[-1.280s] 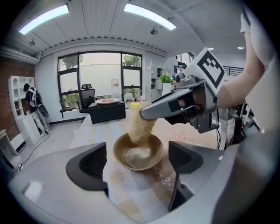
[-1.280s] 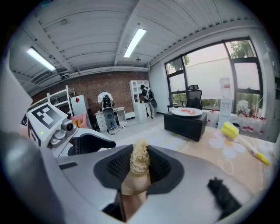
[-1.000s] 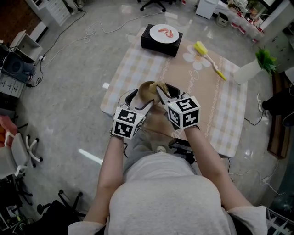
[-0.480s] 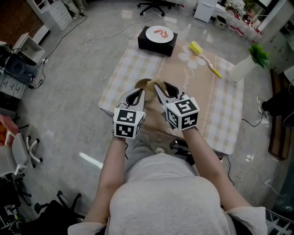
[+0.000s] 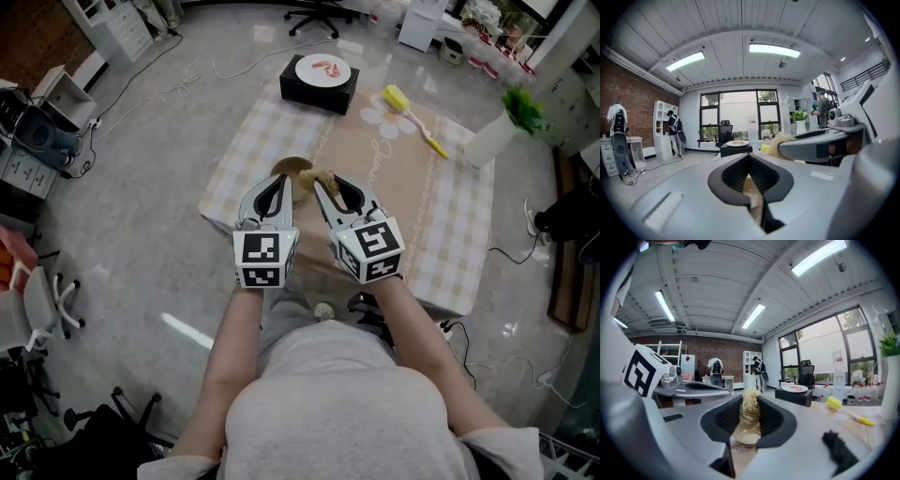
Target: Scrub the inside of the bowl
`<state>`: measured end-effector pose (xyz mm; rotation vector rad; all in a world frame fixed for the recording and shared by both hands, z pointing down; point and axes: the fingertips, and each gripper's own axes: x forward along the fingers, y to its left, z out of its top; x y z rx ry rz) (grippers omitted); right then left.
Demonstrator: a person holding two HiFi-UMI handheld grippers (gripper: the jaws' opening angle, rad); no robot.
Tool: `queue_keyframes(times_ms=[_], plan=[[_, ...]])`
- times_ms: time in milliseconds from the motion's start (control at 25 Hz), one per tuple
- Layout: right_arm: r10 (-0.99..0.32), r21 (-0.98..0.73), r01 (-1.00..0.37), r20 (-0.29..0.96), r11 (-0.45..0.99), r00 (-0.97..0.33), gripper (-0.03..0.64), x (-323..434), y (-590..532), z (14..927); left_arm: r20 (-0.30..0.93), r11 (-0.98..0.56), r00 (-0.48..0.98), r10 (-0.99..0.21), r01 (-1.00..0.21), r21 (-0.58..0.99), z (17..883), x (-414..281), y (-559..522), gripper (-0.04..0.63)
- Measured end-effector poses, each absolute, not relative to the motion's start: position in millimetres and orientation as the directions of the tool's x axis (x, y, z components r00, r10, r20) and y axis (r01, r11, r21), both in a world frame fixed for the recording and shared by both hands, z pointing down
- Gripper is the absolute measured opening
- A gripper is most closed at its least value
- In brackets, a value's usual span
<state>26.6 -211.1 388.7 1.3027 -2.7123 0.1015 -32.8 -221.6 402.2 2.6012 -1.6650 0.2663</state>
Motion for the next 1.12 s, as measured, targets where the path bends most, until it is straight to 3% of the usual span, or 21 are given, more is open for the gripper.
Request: queue_keyframes(times_ms=[1120], plan=[[-0.734, 0.000, -0.744, 0.158, 0.668, -0.660, 0.095, 40, -188, 373, 0.121, -0.434, 0.425, -0.897, -0.899, -0.057, 382, -16, -202, 0.005]])
